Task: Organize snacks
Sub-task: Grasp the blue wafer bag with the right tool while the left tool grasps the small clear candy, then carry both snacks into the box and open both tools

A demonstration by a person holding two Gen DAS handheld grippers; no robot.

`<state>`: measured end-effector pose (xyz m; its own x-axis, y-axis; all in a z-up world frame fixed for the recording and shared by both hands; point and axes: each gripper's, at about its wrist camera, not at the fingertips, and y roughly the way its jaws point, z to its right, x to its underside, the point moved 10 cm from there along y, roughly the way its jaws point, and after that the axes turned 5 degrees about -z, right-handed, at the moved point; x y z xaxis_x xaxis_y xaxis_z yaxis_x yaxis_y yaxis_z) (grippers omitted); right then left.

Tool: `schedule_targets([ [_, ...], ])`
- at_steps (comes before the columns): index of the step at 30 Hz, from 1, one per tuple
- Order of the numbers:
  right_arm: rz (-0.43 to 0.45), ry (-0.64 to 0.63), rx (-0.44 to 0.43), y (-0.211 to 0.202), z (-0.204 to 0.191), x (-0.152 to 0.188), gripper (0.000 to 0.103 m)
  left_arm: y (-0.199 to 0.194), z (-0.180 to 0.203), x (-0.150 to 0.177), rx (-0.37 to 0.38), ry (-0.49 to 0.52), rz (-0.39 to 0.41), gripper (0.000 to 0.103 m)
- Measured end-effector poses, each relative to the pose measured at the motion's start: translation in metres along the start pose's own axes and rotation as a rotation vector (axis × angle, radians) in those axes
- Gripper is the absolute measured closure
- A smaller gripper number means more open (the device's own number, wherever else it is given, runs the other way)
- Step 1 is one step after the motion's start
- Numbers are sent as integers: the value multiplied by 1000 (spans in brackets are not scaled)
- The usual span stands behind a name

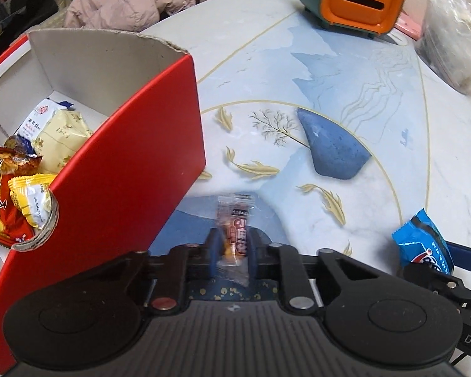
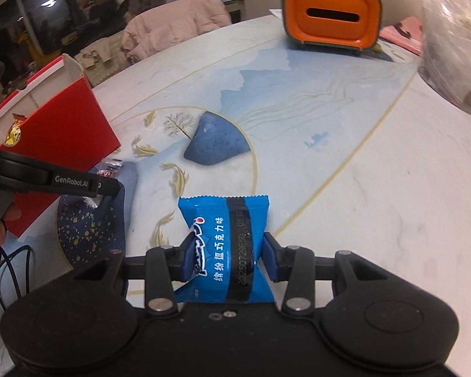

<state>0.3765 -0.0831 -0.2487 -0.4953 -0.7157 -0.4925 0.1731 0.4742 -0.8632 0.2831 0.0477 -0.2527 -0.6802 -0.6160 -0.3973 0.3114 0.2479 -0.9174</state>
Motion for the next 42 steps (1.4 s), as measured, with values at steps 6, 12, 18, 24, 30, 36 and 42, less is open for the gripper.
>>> schedule_targets([
  [6, 15, 118, 52, -12, -5, 13, 63, -9, -3, 8, 49, 20, -10, 88],
  [12, 45, 206, 80, -36, -21, 24, 63, -38, -3, 21, 132, 59, -7, 88],
  [18, 70, 233, 90, -69, -48, 32, 63, -76, -10, 36, 205, 98, 0, 88],
  [24, 93, 249, 106, -100, -77, 34, 64, -115, -23, 44, 266, 146, 29, 88],
  [30, 132, 267, 138, -123, -112, 27, 64, -142, -48, 43, 304, 200, 37, 88],
  [36, 166, 279, 160, -135, -153, 12, 63, -160, -86, 36, 339, 229, 42, 88],
  [42, 187, 274, 162, -131, -198, -11, 63, -170, -130, 24, 352, 255, 53, 88],
])
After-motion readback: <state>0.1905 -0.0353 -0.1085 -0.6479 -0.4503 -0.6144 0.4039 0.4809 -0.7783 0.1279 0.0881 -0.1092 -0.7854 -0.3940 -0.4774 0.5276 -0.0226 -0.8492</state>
